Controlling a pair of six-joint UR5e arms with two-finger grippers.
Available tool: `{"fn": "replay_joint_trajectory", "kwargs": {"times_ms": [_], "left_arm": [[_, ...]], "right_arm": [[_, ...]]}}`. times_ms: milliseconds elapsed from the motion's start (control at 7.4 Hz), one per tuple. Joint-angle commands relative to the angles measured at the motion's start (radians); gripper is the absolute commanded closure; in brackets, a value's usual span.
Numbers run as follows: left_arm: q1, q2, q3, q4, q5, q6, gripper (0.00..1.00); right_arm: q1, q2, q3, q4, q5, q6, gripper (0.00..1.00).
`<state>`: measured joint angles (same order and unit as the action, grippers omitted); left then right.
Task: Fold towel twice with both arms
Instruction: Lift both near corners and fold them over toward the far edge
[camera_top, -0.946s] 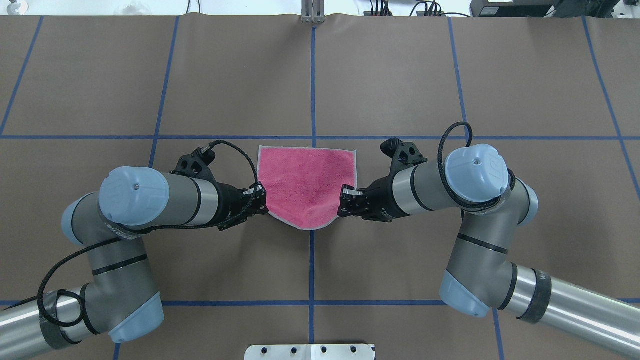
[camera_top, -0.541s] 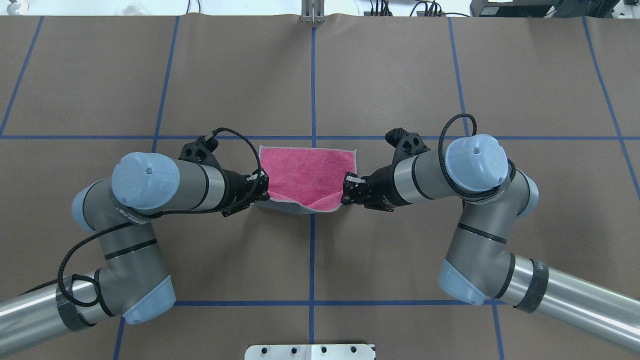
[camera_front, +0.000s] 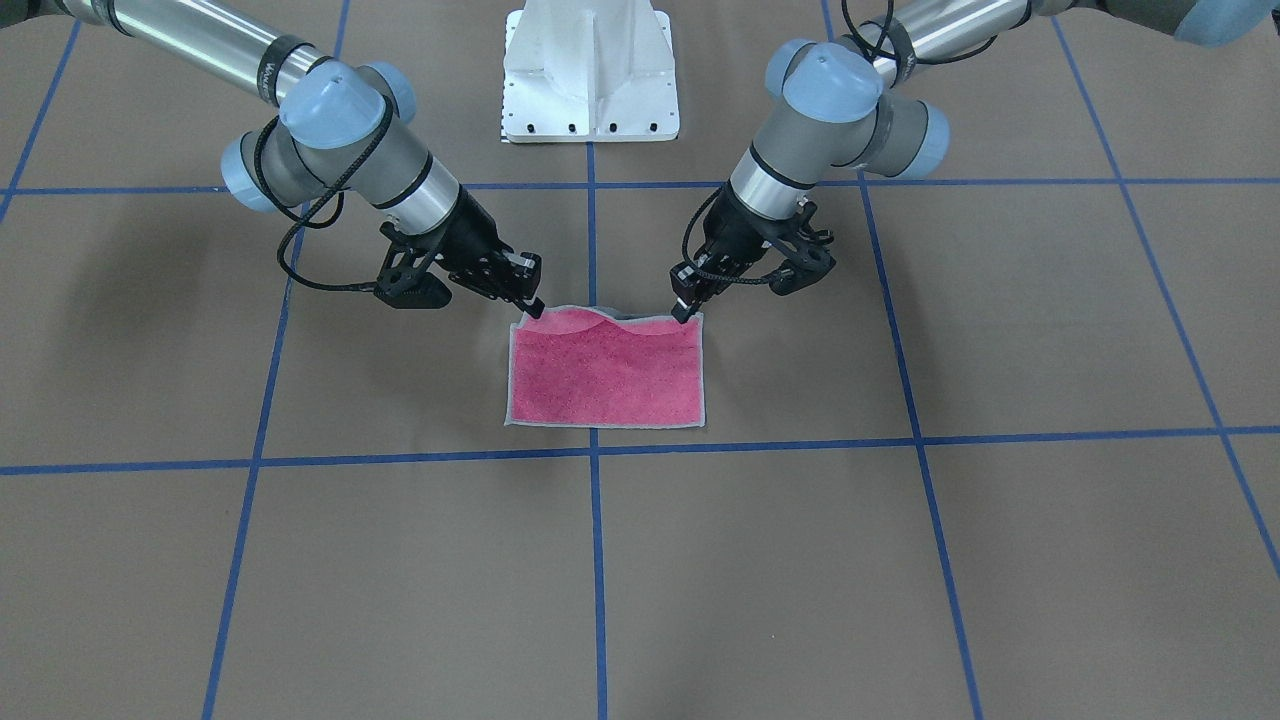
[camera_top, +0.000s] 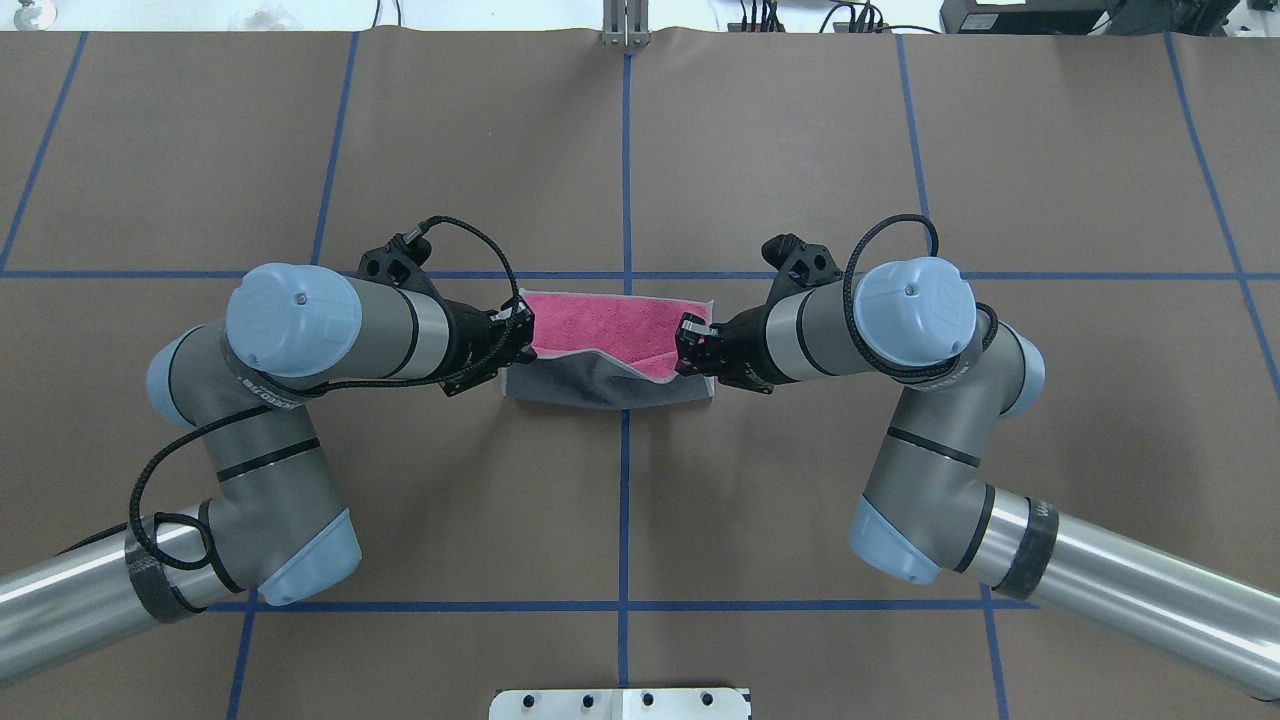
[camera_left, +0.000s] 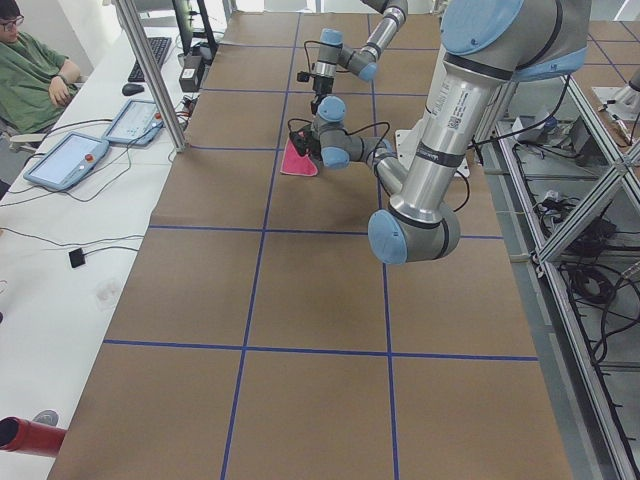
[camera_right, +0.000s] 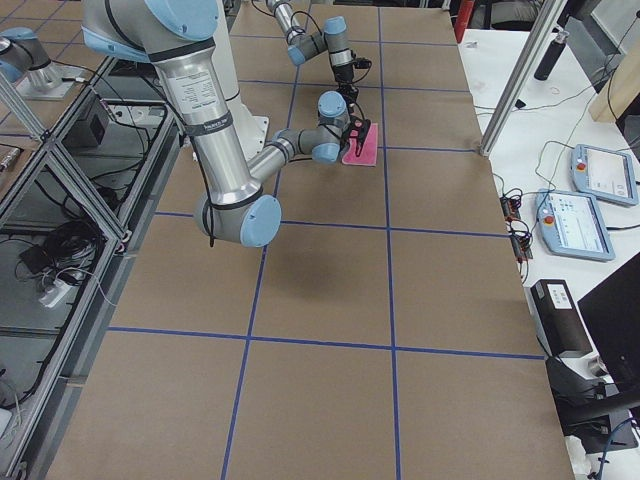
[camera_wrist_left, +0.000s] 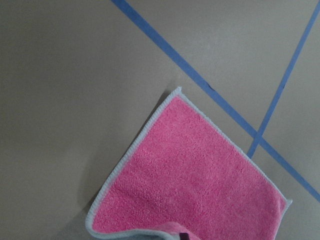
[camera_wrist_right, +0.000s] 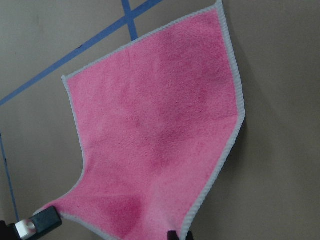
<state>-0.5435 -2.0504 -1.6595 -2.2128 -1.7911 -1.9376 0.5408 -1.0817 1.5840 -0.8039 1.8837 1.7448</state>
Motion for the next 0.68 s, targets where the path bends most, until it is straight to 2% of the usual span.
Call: {"fn": "replay_joint_trajectory", "kwargs": {"times_ms": [0,541], "left_arm": [[-0.010,-0.001,0.035,-0.024,0.001,0.000,1.00],[-0.024,-0.049,0.090,-0.044,0.001,-0.003,1.00]], "right_arm": [[0.002,0.017,-0.035,0.000,-0.044,0.016,1.00],[0.022,0.016,-0.044,0.000,-0.049,0.028,1.00]]}}
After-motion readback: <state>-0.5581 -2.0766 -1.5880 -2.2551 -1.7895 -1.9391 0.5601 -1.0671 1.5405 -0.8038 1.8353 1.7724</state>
